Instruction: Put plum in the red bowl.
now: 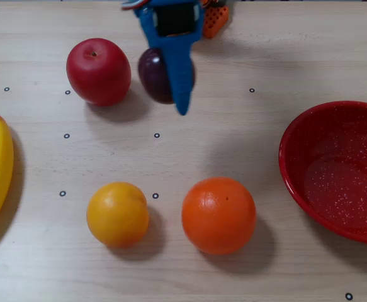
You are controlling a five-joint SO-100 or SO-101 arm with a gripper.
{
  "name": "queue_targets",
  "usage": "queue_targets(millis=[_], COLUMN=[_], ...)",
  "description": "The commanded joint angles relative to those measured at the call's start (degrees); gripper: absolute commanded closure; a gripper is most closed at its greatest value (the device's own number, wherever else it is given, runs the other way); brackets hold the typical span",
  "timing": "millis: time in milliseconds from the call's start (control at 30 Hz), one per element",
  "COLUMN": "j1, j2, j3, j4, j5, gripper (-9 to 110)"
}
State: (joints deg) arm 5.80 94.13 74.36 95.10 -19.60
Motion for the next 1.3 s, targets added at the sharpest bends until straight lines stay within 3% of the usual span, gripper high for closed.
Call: queue_targets(millis=[0,700,1267], j1=[-2.9,-33.49,-37.62], j2=[7.56,7.65,-14.68], j3=[-7.29,-13.18,-24.35], j4=[0.97,-14.41,-23.64], j5=[2.9,14.94,14.5], gripper=[102,102,102])
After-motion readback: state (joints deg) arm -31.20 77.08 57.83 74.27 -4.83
